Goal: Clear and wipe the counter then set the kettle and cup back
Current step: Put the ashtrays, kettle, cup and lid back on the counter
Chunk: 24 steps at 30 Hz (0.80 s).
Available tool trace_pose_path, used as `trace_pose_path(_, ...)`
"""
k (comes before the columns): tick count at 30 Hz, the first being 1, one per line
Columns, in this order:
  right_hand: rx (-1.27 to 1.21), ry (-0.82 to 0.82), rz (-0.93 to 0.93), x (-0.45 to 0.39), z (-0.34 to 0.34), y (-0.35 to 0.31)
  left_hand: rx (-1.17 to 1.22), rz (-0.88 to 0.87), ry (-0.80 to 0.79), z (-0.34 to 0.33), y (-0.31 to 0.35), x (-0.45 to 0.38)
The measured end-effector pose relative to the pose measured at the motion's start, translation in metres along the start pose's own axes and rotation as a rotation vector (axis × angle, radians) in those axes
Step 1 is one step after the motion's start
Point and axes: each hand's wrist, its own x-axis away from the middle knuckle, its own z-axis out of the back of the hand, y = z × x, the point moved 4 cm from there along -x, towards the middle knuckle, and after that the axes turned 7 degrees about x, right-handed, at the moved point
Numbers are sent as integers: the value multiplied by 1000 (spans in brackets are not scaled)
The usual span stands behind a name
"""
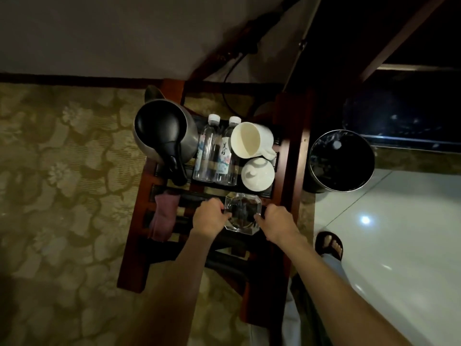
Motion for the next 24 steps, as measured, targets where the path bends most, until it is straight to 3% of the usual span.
trace_pose_path(4, 12, -4, -31, -11, -10, -5, -98, 13, -31, -8, 2, -11)
trace_pose_path(13, -128, -15, 13, -8, -1, 2, 54, -11, -108, -10, -5, -6)
trace_pose_path(18, -177, 68, 143, 34, 52, 4, 173, -157, -29, 32, 21, 43)
trace_pose_path(24, -162, 199, 302, 115, 168, -10, 181, -281, 124, 120, 101, 127)
